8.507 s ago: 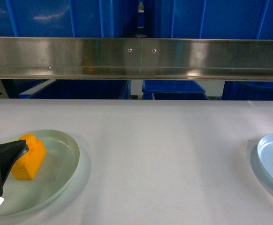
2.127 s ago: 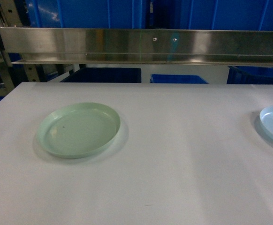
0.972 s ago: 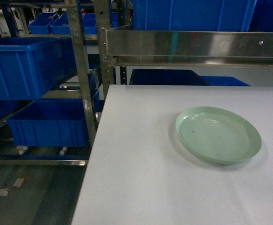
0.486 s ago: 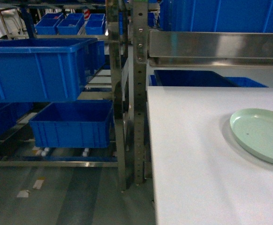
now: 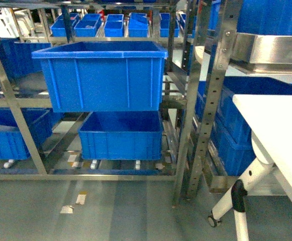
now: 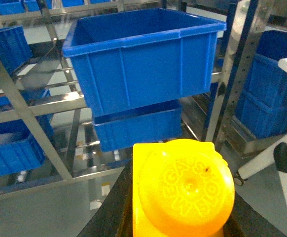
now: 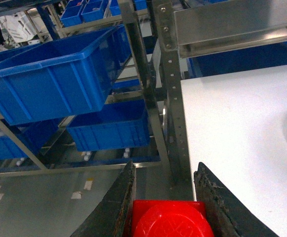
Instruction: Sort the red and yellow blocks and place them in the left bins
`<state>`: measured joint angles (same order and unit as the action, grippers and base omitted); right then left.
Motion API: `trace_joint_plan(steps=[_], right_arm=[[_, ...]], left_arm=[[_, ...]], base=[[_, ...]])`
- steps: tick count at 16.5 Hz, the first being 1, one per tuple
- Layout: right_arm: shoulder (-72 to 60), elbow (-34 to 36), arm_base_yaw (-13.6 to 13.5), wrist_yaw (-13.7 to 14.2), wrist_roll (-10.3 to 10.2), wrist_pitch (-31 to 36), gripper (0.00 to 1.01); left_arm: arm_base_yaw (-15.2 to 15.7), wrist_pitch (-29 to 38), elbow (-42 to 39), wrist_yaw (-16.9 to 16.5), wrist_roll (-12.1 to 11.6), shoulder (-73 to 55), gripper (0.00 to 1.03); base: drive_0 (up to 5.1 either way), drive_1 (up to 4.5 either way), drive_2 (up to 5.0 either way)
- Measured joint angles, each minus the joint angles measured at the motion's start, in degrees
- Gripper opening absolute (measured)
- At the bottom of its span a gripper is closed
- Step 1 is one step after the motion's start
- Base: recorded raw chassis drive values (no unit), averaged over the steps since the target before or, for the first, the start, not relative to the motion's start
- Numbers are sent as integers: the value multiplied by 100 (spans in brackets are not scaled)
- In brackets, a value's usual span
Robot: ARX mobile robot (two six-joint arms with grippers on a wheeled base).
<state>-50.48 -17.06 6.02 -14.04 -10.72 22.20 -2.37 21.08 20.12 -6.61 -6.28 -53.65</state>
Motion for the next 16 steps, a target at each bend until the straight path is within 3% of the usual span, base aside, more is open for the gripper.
trace_joint_plan(steps=[16], right_arm=[[0,-2,-2,-7,2,7,29]], left_arm=[[0,-2,0,7,0,0,27]], base=[[-495,251,251]])
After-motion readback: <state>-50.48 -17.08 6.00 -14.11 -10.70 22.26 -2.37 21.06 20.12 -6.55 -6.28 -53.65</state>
